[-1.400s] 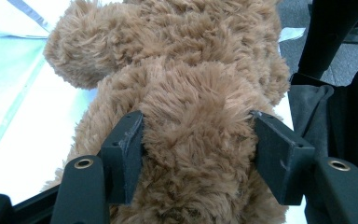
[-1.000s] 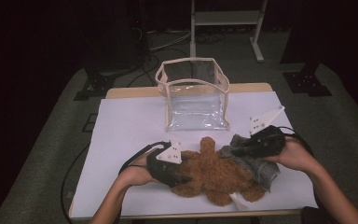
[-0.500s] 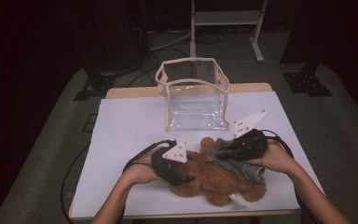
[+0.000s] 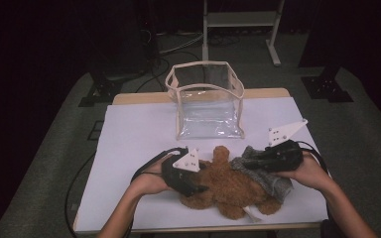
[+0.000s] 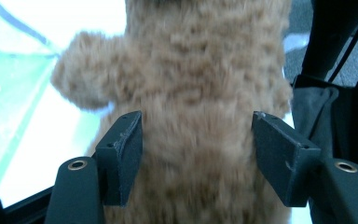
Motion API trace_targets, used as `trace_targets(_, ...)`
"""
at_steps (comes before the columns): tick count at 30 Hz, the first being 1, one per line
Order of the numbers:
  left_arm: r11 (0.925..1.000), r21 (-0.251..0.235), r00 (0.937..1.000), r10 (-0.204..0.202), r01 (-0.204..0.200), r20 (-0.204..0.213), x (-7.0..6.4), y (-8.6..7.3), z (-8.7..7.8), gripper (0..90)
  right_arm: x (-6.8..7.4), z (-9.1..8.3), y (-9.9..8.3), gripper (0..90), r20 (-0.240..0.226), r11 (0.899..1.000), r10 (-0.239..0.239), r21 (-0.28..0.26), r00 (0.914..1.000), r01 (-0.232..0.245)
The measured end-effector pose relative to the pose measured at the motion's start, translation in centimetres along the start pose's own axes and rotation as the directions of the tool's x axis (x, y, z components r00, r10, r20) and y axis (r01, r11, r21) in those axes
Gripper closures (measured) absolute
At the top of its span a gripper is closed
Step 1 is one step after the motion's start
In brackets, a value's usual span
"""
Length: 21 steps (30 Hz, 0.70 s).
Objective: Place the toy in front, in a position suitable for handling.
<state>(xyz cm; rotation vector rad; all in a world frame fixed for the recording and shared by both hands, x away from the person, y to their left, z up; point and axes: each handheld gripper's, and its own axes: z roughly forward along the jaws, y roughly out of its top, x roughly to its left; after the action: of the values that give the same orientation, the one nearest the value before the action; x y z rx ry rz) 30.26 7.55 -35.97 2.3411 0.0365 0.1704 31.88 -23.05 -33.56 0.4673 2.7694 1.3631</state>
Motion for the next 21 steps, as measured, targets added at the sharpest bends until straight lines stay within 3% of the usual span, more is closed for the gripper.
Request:
trace_targets(2, 1.0000, 0.006, 0.9999, 0.007, -0.007, 0.013, 0.2, 0.4, 0.6, 34.7, 0.0, 0.6, 0.4, 81.7, -0.010, 1.000, -0.010, -0.004, 0.9999, 0.010)
trace_targets(4, 0.9989, 0.046, 0.9997, 0.007, -0.008, 0.022, 0.4, 0.5, 1.4, 35.2, 0.1, 1.1, 0.7, 81.6, -0.013, 1.000, -0.025, 0.003, 0.9996, 0.025)
trace_targets(6, 0.9985, 0.054, 0.9996, -0.010, 0.009, 0.027, 0.5, 0.4, 1.7, 35.9, 0.1, 1.0, 0.7, 81.6, -0.004, 1.000, -0.028, 0.007, 0.9996, 0.028)
trace_targets(15, 0.9947, 0.088, 0.9985, -0.051, 0.053, -0.021, 0.9, -0.2, 0.8, 38.9, 0.5, -2.7, -1.7, 81.5, 0.041, 0.999, 0.013, -0.035, 0.9991, -0.012)
trace_targets(21, 0.9921, 0.104, 0.9971, -0.067, 0.071, -0.037, 1.0, -0.6, 0.3, 38.9, 0.5, -2.2, -2.4, 81.5, 0.025, 0.997, 0.029, -0.068, 0.9993, -0.028)
